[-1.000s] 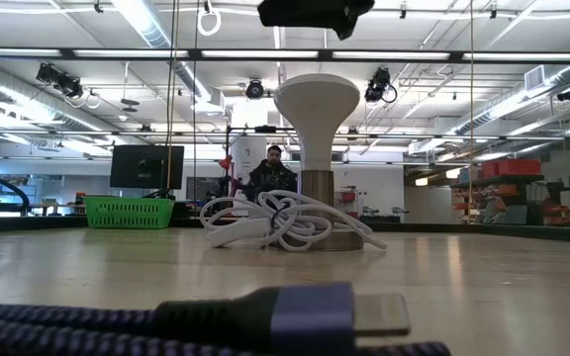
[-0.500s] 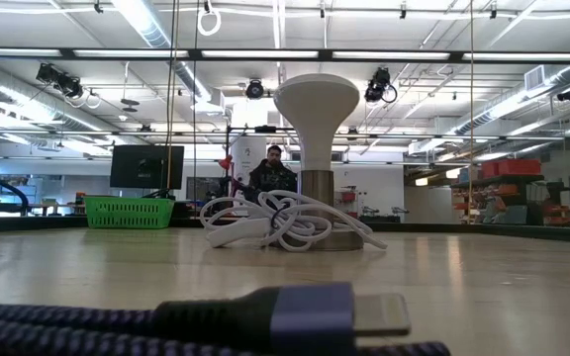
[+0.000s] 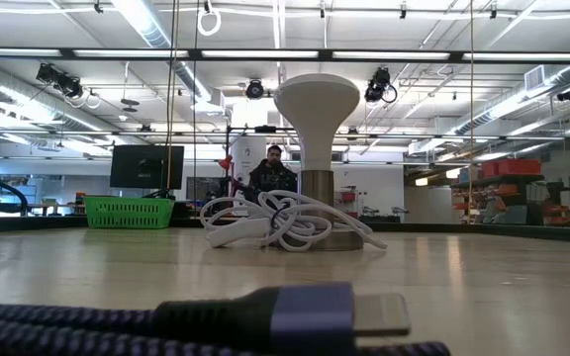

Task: Pick & Place USB Port
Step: Put the green black charger cable into the yellow basket

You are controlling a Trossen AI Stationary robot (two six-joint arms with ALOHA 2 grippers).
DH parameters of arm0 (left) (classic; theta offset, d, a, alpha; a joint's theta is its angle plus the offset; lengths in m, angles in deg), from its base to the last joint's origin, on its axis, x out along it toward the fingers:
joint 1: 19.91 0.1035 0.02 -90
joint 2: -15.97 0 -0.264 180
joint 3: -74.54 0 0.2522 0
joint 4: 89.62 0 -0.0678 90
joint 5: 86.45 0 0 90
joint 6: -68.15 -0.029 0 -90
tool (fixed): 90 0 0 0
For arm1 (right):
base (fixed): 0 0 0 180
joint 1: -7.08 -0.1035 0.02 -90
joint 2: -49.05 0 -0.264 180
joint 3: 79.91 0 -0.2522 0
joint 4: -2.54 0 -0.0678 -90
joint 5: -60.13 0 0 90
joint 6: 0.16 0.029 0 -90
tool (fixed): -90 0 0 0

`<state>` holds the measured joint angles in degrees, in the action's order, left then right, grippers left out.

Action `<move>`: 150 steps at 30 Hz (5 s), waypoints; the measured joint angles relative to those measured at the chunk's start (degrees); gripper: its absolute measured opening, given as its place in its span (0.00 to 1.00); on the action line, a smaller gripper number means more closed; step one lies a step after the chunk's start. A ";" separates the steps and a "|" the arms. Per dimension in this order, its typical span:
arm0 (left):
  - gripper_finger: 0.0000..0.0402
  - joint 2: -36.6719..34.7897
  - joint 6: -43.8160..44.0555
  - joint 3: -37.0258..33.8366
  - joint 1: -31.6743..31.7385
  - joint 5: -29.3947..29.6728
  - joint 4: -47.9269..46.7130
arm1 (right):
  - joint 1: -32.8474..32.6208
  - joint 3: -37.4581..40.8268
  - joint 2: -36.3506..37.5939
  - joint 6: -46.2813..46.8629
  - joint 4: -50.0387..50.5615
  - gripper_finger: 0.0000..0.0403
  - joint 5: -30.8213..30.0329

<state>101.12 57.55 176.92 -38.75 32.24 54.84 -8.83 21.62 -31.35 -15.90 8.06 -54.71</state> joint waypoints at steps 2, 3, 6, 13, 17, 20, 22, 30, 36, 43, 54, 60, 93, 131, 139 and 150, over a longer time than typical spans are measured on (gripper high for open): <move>0.06 0.28 -0.53 0.00 1.10 -2.57 1.44 | 0.19 0.00 0.04 -0.26 -0.55 0.37 -0.02; 0.06 0.35 -0.68 0.00 1.47 -2.95 1.62 | 0.23 0.00 0.04 -0.32 -0.77 0.37 -0.03; 0.06 0.59 -0.81 0.03 2.62 -3.18 1.75 | 0.25 0.00 -0.02 -1.12 -1.90 0.38 -0.04; 0.06 1.10 -2.49 0.10 4.48 -3.06 0.74 | 0.24 0.00 0.14 -1.79 0.23 0.39 -3.26; 0.06 0.87 -2.96 0.04 5.85 -2.34 0.59 | 0.32 0.00 1.02 -1.26 1.84 0.39 -7.13; 0.06 0.87 -3.28 0.04 6.55 -2.25 -0.95 | 0.13 -0.01 1.52 -0.15 3.50 0.39 -6.74; 0.06 0.87 -2.84 -0.02 6.97 -2.19 -2.17 | -0.08 -0.07 1.73 1.10 5.94 0.39 -6.66; 0.06 0.87 -2.17 -0.02 7.22 -3.63 -0.62 | -0.06 -0.07 1.77 1.71 5.09 0.39 -5.58; 0.06 0.87 -2.13 -0.02 6.76 -4.88 0.55 | 0.18 -0.07 1.79 1.28 3.06 0.39 -5.01; 0.06 1.67 -2.15 0.00 6.74 -6.85 2.30 | 0.29 -0.04 1.79 -0.40 -0.84 0.35 -3.81; 0.16 1.81 -2.76 0.00 6.99 -5.31 3.48 | 0.27 -0.04 1.86 0.14 0.93 0.04 -7.84; 0.19 1.73 -3.89 0.00 6.91 -4.89 3.57 | 0.26 -0.04 1.79 0.19 1.96 0.03 -9.07; 0.18 -0.94 7.04 0.04 5.38 1.72 -20.31 | -23.80 -0.04 12.37 59.03 53.08 0.03 6.39; 0.18 -0.94 9.32 0.00 5.50 1.70 -20.25 | -40.82 -0.04 -4.37 100.55 58.37 0.03 30.28; 0.18 -0.94 9.99 0.00 5.53 1.70 -20.37 | -40.84 -0.04 -6.21 100.14 58.63 0.03 32.41; 0.18 -0.94 10.07 0.00 5.53 1.70 -20.47 | -40.95 -0.04 -8.65 98.16 57.67 0.03 31.93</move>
<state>100.18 67.62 176.92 -33.21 33.95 34.36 -49.78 21.58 -40.01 82.26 65.73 -22.78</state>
